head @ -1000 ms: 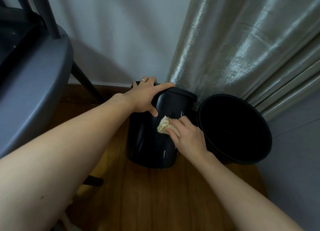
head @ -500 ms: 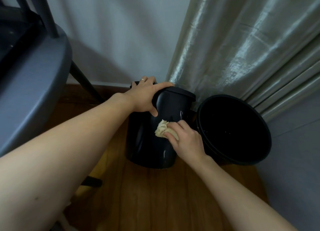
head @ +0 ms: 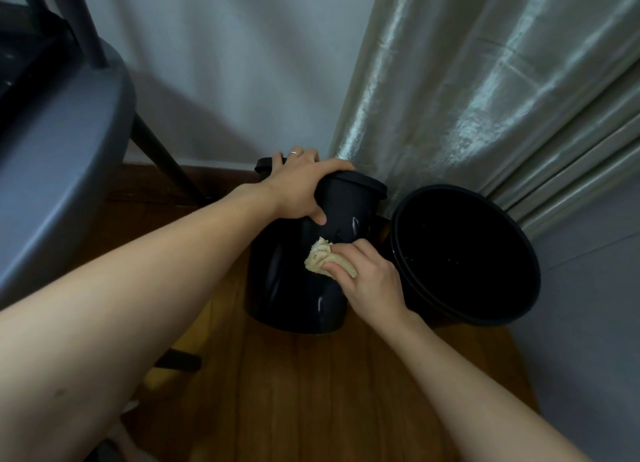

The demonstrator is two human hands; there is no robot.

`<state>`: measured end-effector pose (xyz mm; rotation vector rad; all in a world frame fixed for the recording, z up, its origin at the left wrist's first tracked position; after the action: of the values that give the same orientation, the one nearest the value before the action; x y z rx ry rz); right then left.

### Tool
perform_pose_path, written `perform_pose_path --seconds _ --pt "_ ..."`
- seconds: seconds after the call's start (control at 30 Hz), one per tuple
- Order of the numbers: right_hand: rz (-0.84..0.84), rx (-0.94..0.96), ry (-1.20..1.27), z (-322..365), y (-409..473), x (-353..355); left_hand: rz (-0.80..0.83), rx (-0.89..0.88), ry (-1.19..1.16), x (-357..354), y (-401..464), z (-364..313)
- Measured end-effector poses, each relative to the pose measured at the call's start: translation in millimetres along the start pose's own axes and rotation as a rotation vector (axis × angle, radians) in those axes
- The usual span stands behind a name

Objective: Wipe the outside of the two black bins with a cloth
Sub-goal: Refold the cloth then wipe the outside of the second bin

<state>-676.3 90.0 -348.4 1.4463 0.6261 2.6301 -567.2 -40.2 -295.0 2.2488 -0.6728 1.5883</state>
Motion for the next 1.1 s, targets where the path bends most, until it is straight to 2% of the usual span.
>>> perform_pose_path --seconds 0.23,0.47,0.53,0.63,0.7,0.77,0.93,1.03,1.1 --pt "0.014 0.113 -0.058 4.5 -12.6 -2.6 -0.016 -0.061 -0.015 0.1 -1.6 11.7" --pt "0.255 0.463 -0.204 20.9 -47.5 -27.4 0.018 -0.038 0.003 -1.2 -2.3 14.3" --pt "0.239 0.434 -0.22 19.7 -35.9 -23.4 0.015 -0.042 0.015 -2.0 -2.9 14.7" --pt "0.103 0.291 -0.25 17.4 -7.3 -5.6 0.012 -0.052 0.045 -2.9 -3.1 13.5" --pt "0.06 0.259 -0.264 19.9 -2.9 -0.9 0.007 -0.057 0.048 -2.7 -3.2 13.7" --pt "0.084 0.319 -0.275 22.9 -17.4 -7.3 0.006 -0.061 0.037 -2.6 -3.6 15.3" --pt "0.279 0.487 -0.191 22.3 -67.7 -32.1 0.013 -0.067 0.019 -2.0 -5.3 16.7" --pt "0.233 0.46 -0.211 20.7 -60.5 -27.1 0.008 -0.065 0.016 -1.4 -5.9 17.3" --pt "0.156 0.344 -0.242 16.1 -45.5 -18.5 0.007 -0.063 0.022 -1.6 -5.7 17.4"
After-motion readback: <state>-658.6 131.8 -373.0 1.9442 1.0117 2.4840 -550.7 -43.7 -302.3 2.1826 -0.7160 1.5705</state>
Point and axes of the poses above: each hand's wrist, its own y-axis towards the middle knuckle, its own x-axis out of the back of the hand, z = x × y, the point moved 8 cm from there along y, towards the middle knuckle, and after that the axes turned 2 degrees about -z, right-handed, at the moved point
